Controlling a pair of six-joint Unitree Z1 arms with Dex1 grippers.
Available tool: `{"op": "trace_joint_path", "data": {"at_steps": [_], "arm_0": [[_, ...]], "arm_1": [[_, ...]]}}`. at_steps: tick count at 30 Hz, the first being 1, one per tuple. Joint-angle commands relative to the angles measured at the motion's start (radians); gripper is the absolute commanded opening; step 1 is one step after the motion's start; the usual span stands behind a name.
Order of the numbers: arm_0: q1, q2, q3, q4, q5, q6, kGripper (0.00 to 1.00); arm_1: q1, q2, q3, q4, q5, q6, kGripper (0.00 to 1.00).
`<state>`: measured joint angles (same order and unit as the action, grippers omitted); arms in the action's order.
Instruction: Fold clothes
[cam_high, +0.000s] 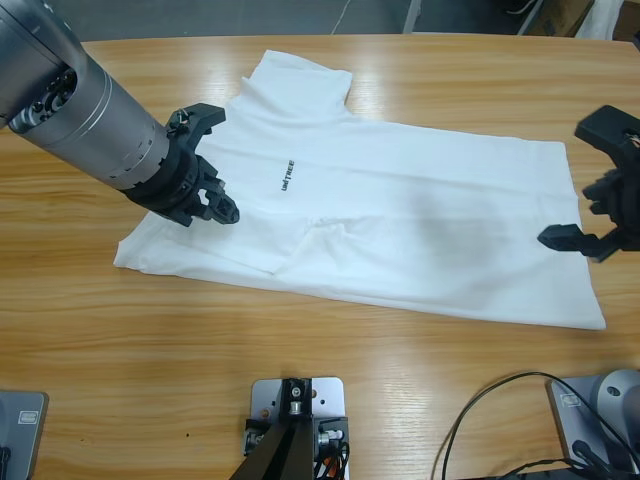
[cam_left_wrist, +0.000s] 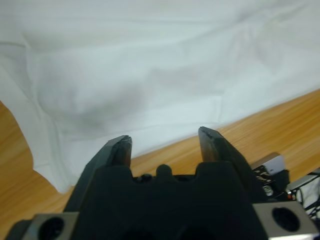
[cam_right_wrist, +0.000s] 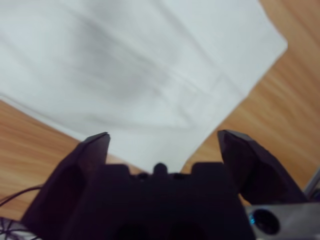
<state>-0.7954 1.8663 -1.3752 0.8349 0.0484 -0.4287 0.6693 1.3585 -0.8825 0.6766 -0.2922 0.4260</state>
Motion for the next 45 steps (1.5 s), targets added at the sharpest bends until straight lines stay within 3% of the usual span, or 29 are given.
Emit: {"op": "trace_joint_path", "data": {"at_steps": [1, 4, 7, 14, 23, 28, 34, 45], "arm_0": [[0.062, 0.067, 0.099, -0.083, 0.017, -0.024, 0.637], [0.062, 0.078, 0.119, -0.106, 0.017, 0.034, 0.643], [0.062, 0.065, 0.159, -0.117, 0.016, 0.102, 0.76], [0.06, 0.062, 0.341, -0.239, 0.061, 0.076, 0.764], [0.053, 0.092, 0.41, -0.332, 0.074, 0.08, 0.758], [0.053, 0.082, 0.511, -0.378, 0.069, -0.012, 0.761], [0.032, 0.048, 0.598, -0.38, 0.0, -0.24, 0.789], [-0.202, -0.041, 0.678, -0.355, -0.059, -0.557, 0.793]], "arm_1": [[-0.065, 0.176, -0.071, 0.175, 0.007, 0.271, 0.984], [-0.065, 0.223, -0.08, 0.162, 0.092, 0.378, 0.982], [-0.065, 0.243, -0.061, 0.123, 0.1, 0.446, 0.973], [-0.063, 0.268, 0.052, -0.024, 0.125, 0.562, 0.973], [-0.063, 0.21, 0.094, -0.04, 0.13, 0.562, 0.973], [-0.063, 0.223, 0.094, -0.032, 0.14, 0.56, 0.973], [-0.063, 0.212, 0.085, -0.022, 0.136, 0.558, 0.973], [-0.063, 0.184, 0.08, 0.006, 0.128, 0.551, 0.973]]}}
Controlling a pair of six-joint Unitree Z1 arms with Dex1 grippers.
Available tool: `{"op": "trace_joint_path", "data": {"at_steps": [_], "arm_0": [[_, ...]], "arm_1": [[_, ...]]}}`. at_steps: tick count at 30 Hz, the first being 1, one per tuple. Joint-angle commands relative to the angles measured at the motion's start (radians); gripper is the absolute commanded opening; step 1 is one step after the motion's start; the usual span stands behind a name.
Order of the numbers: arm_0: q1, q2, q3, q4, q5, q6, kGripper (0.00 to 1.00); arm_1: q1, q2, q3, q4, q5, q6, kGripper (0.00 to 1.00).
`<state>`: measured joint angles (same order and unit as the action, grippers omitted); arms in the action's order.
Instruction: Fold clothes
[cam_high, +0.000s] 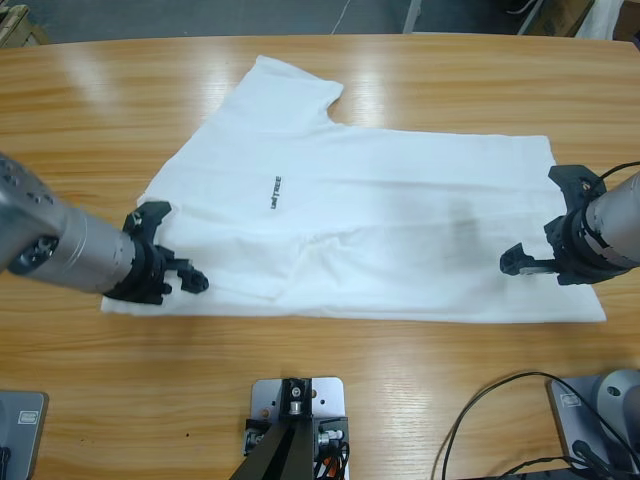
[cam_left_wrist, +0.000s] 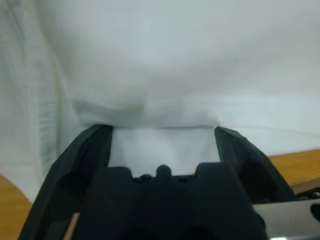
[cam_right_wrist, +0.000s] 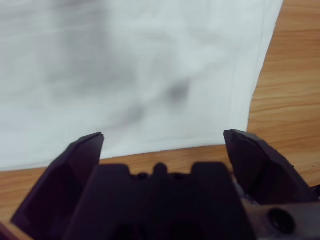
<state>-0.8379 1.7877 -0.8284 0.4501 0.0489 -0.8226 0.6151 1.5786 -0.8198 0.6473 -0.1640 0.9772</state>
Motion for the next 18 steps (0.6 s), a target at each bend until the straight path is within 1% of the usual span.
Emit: {"op": "trace_joint_path", "data": {"at_steps": [1, 4, 12, 13, 16, 18], "arm_0": [[-0.181, 0.027, 0.135, 0.039, -0.061, -0.186, 0.793], [-0.217, -0.002, 0.141, 0.064, -0.063, -0.228, 0.798], [-0.218, -0.027, 0.152, 0.082, -0.031, -0.247, 0.83], [-0.218, -0.027, 0.152, 0.083, -0.027, -0.247, 0.83], [-0.218, -0.025, 0.153, 0.084, -0.018, -0.247, 0.83], [-0.218, -0.02, 0.152, 0.084, -0.017, -0.246, 0.83]], "arm_1": [[-0.009, -0.037, 0.018, 0.044, 0.0, -0.001, 0.973], [-0.009, -0.039, 0.018, 0.06, 0.001, 0.0, 0.973], [-0.009, -0.057, 0.014, 0.078, -0.004, 0.0, 0.973], [-0.009, -0.057, 0.021, 0.064, -0.007, 0.0, 0.973], [-0.009, -0.044, 0.059, -0.079, 0.006, -0.02, 0.977], [-0.009, -0.004, 0.064, -0.148, 0.02, -0.035, 0.98]]}}
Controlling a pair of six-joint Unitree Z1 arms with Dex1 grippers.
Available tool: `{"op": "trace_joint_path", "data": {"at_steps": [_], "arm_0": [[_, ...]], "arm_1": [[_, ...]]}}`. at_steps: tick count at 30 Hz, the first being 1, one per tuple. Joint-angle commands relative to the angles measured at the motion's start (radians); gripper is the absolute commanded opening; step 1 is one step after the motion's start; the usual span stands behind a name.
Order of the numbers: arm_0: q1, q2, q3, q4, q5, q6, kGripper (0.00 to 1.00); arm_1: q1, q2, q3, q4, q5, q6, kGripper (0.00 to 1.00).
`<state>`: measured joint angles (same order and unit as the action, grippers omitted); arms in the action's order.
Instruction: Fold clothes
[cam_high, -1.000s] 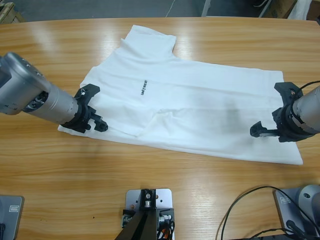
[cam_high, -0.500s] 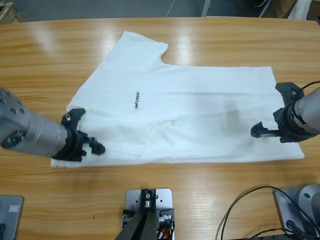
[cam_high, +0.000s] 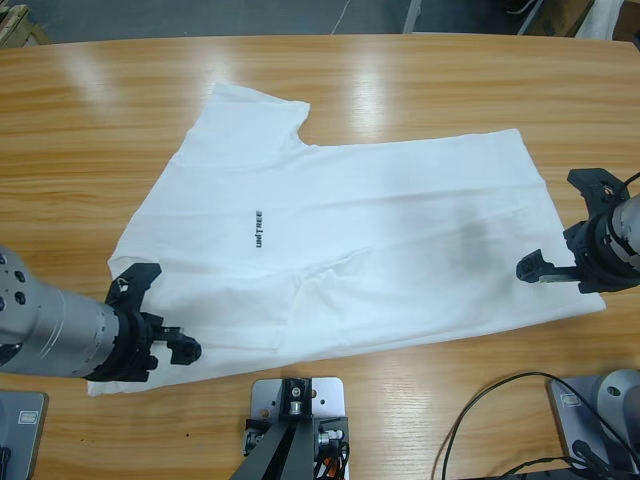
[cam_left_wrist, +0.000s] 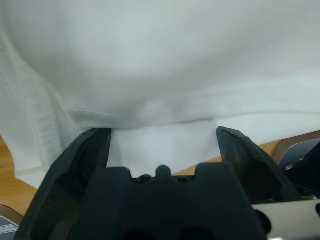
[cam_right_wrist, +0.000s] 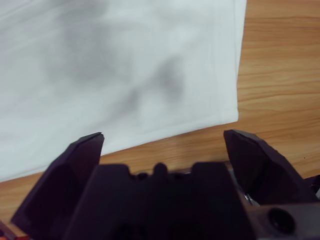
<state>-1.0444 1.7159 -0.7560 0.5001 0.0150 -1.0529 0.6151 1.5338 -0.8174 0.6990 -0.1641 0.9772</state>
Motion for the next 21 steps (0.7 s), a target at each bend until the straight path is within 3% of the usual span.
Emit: {"op": "trace_joint_path", "data": {"at_steps": [1, 6, 11, 16, 21], "arm_0": [[-0.011, 0.053, 0.079, 0.033, 0.017, -0.015, 0.831], [-0.011, 0.053, 0.078, 0.034, 0.017, -0.014, 0.835], [-0.011, 0.056, 0.075, 0.032, 0.019, -0.016, 0.835], [-0.011, 0.048, 0.075, 0.038, 0.019, -0.016, 0.835], [0.007, 0.01, 0.067, 0.09, 0.019, -0.009, 0.859]], "arm_1": [[-0.008, 0.065, 0.074, -0.236, 0.028, -0.037, 0.982], [-0.008, 0.147, 0.25, -0.545, 0.082, -0.085, 0.977], [-0.008, 0.219, 0.379, -0.722, 0.078, -0.13, 0.973], [-0.008, 0.199, 0.376, -0.633, 0.088, -0.069, 0.968], [-0.008, 0.207, 0.319, -0.388, 0.118, -0.008, 0.982]]}}
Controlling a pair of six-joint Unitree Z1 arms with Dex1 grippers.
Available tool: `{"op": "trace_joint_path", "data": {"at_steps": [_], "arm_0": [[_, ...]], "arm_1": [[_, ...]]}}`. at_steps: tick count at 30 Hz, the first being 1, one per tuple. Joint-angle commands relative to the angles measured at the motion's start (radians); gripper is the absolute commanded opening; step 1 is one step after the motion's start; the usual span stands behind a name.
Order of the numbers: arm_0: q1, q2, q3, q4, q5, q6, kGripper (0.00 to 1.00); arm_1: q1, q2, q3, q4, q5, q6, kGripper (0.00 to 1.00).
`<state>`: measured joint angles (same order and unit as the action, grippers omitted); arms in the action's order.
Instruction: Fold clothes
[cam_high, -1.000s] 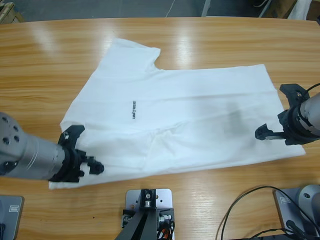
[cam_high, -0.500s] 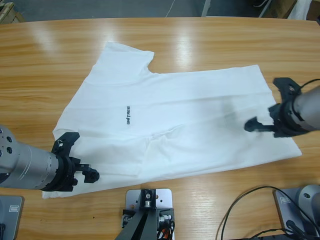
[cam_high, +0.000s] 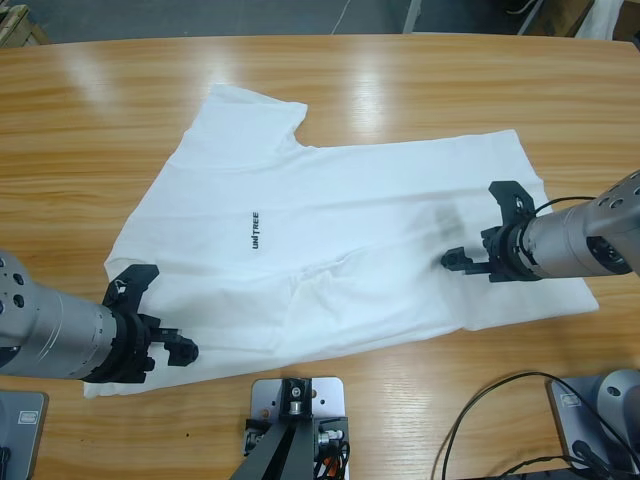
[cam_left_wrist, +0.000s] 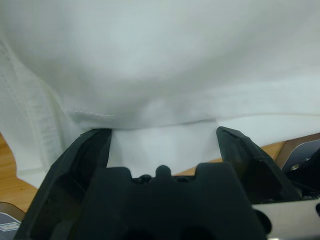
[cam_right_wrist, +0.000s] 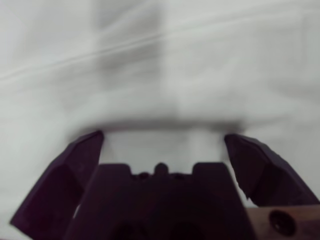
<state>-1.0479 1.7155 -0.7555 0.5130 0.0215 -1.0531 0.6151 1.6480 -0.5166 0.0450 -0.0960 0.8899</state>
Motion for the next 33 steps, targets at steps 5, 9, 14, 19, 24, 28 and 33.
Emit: {"op": "trace_joint_path", "data": {"at_steps": [5, 9, 14, 19, 24, 28, 33], "arm_0": [[0.023, -0.005, 0.059, 0.105, 0.012, -0.001, 0.872], [0.023, -0.002, 0.055, 0.105, 0.012, 0.006, 0.872], [0.023, -0.041, 0.045, 0.11, 0.012, 0.016, 0.932], [0.082, -0.194, -0.049, 0.19, 0.038, 0.021, 0.964], [0.306, -0.261, -0.19, 0.209, 0.002, 0.183, 0.964], [0.57, -0.061, -0.418, 0.182, -0.128, 0.486, 0.968], [0.794, 0.283, -0.878, 0.262, -0.359, 0.693, 0.958]], "arm_1": [[-0.003, 0.096, -0.009, 0.346, 0.084, 0.126, 0.982], [0.055, 0.096, -0.01, 0.355, 0.1, 0.176, 1.0], [0.058, -0.038, -0.09, 0.481, -0.004, 0.159, 1.0], [0.057, -0.222, -0.417, 0.72, -0.071, -0.001, 1.0], [-0.116, -0.163, -0.551, 0.735, 0.004, -0.176, 1.0], [-0.341, -0.071, -0.56, 0.68, 0.129, -0.345, 1.0], [-0.47, 0.026, -0.604, 0.661, 0.21, -0.483, 1.0]]}}
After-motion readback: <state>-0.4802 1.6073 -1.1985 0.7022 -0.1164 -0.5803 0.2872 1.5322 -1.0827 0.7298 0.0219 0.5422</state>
